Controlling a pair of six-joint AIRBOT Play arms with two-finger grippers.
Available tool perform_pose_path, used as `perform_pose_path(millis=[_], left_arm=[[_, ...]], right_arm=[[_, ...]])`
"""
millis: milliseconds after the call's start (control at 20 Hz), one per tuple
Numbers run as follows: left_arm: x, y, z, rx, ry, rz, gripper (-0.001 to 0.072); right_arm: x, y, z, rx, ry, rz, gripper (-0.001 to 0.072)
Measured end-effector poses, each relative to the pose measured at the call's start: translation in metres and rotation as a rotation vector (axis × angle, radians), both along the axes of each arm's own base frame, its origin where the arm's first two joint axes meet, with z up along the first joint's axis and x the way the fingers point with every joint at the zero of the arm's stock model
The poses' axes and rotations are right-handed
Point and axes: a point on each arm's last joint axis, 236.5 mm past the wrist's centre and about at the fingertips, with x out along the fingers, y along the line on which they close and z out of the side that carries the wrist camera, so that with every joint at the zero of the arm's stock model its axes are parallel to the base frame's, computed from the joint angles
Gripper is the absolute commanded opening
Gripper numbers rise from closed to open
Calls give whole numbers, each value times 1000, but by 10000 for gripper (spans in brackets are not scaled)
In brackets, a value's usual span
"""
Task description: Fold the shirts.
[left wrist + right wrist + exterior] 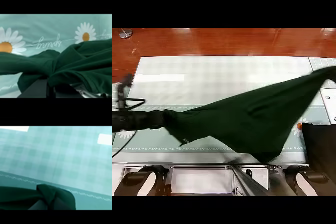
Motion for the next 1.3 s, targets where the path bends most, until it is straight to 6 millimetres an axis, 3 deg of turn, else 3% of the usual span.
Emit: perform_pose_path(millis=[200,400,450,500,550,600,700,850,1000,1100,1200,1300], left_arm=[[48,-11,-55,-113,50,96,34],[109,-12,-86,-194,63,213,49],[122,-11,-91,-203,67,231,228],[136,-10,-94,-209,64,243,678],[149,-9,-94,-216,56,254,705],[158,-10,-93,-221,54,246,705],[174,-5,-83,-209,31,210,702],[172,29,-79,-106,69,155,702],[134,79,-102,30,220,149,701],[99,96,-122,57,329,150,701],[71,95,-142,39,401,135,701],[57,87,-155,-5,427,145,701]], right_arm=[[91,9,-65,76,101,-8,16],[173,28,-117,208,174,-14,17],[190,31,-126,244,191,-27,72],[206,31,-135,280,208,-50,342],[219,30,-142,313,216,-68,580],[230,28,-148,348,231,-87,627],[242,17,-154,407,249,-118,621],[227,-19,-168,402,342,-134,621],[171,-76,-209,290,553,-201,620],[126,-100,-236,274,672,-273,620],[84,-101,-258,299,750,-317,621],[55,-90,-273,344,771,-322,621]])
